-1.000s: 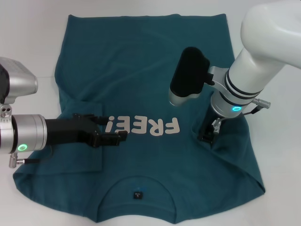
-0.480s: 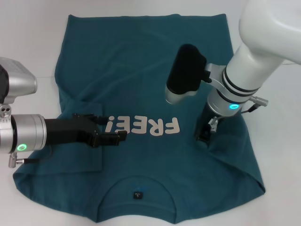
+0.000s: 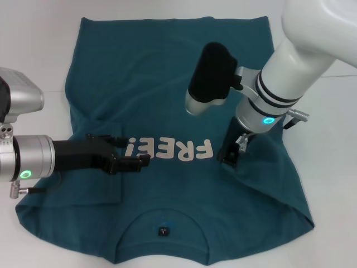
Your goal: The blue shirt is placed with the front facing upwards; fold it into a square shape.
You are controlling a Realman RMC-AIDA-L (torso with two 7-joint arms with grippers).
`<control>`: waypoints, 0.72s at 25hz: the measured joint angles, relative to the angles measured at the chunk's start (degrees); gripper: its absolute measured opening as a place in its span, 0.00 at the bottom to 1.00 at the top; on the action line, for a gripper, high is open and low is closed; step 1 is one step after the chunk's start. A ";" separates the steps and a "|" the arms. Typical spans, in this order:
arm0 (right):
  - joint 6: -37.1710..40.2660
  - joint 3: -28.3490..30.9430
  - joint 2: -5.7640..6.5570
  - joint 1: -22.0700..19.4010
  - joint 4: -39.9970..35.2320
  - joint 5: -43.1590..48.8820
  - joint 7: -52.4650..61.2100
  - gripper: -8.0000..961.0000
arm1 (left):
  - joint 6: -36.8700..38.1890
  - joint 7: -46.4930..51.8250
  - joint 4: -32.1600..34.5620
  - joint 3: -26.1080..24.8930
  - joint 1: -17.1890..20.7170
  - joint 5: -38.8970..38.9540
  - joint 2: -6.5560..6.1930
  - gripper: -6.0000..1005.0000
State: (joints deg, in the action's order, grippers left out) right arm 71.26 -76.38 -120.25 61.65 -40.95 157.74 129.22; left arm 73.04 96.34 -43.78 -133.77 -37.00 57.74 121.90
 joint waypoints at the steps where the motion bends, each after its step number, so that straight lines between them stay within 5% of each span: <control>1: 0.01 -0.53 -0.04 0.09 0.00 -0.45 0.00 0.01 | 0.00 0.00 -0.03 0.00 0.00 0.00 0.00 0.85; 9: -0.35 -2.45 -0.15 0.49 0.18 -3.92 0.35 0.01 | -0.01 -0.01 -0.17 0.00 -0.09 0.00 0.00 0.85; 18: 3.58 1.47 0.35 -2.15 -4.96 -4.37 5.50 0.23 | 0.41 0.29 -0.32 -0.44 0.09 0.05 0.00 0.85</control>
State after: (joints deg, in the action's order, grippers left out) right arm 74.85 -74.90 -119.90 59.50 -45.91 153.37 134.72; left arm 73.45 96.63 -44.10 -134.22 -36.91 57.80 121.90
